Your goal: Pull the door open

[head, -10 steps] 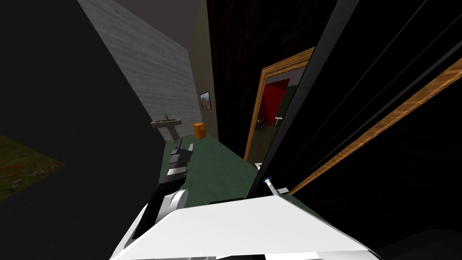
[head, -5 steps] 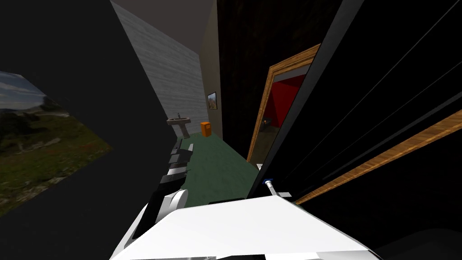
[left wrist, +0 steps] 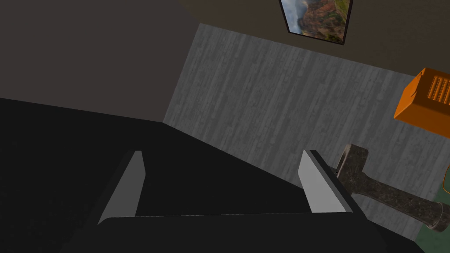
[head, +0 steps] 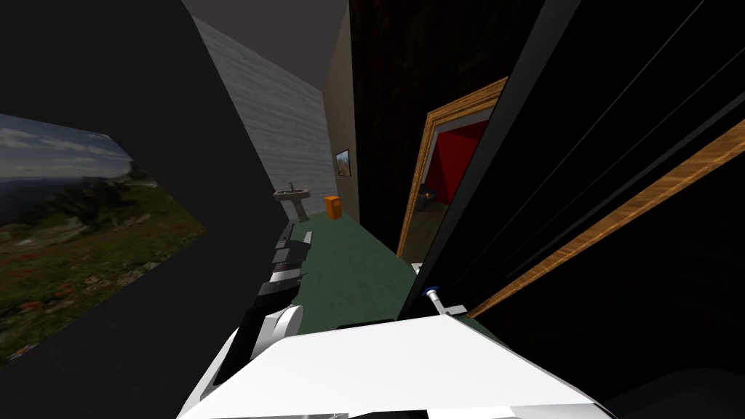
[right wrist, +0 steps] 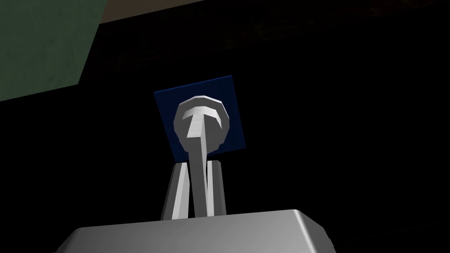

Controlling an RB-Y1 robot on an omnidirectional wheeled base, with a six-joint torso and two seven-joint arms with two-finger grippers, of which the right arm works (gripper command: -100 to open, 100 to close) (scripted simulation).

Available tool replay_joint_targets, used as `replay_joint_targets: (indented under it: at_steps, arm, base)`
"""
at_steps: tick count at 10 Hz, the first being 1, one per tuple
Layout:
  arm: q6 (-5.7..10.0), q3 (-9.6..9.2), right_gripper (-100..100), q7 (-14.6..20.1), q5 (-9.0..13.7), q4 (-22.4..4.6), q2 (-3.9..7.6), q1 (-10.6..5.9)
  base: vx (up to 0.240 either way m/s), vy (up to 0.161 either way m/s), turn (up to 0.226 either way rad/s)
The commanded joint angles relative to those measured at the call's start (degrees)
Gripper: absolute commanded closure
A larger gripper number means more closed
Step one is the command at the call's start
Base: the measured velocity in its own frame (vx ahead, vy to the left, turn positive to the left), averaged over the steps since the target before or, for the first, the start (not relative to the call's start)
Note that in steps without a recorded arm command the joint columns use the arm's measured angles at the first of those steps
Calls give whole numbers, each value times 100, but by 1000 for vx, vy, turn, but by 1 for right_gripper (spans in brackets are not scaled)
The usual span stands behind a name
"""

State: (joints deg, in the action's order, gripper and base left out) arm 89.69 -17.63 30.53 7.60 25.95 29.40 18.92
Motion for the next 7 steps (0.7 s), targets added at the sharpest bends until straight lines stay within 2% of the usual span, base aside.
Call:
replay_joint_targets:
  at_steps: [1, 7]
  arm:
    - [23, -44, 100, 0, -30, -4, -19, 62]
    - [35, -53, 100, -3, -35, -2, -15, 69]
  base:
    - [-105, -4, -16]
    - [-47, -2, -10]
